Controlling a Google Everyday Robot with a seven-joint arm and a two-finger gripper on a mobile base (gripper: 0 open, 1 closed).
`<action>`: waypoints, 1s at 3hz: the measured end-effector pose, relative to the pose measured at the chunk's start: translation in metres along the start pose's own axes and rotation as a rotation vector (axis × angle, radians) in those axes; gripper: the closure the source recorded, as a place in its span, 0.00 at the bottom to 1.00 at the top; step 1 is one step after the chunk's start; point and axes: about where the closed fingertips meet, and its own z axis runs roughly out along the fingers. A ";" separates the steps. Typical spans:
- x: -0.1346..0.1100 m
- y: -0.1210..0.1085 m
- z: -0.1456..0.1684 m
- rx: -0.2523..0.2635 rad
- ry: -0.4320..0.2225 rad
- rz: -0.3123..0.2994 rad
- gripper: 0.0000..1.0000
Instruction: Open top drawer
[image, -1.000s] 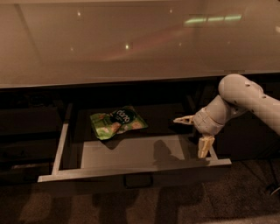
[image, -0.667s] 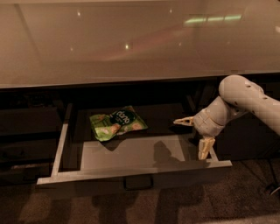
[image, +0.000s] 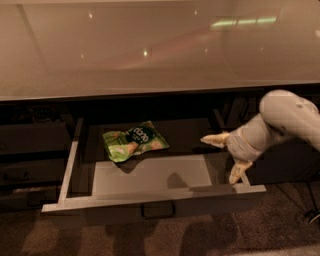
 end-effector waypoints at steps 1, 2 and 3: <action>-0.019 0.008 -0.005 0.060 0.025 -0.095 0.00; -0.019 0.008 -0.005 0.060 0.025 -0.096 0.00; -0.051 0.035 0.008 0.018 -0.015 -0.189 0.00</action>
Offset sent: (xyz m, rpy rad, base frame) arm -0.0177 0.0084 0.0083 0.0049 -0.0991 0.0590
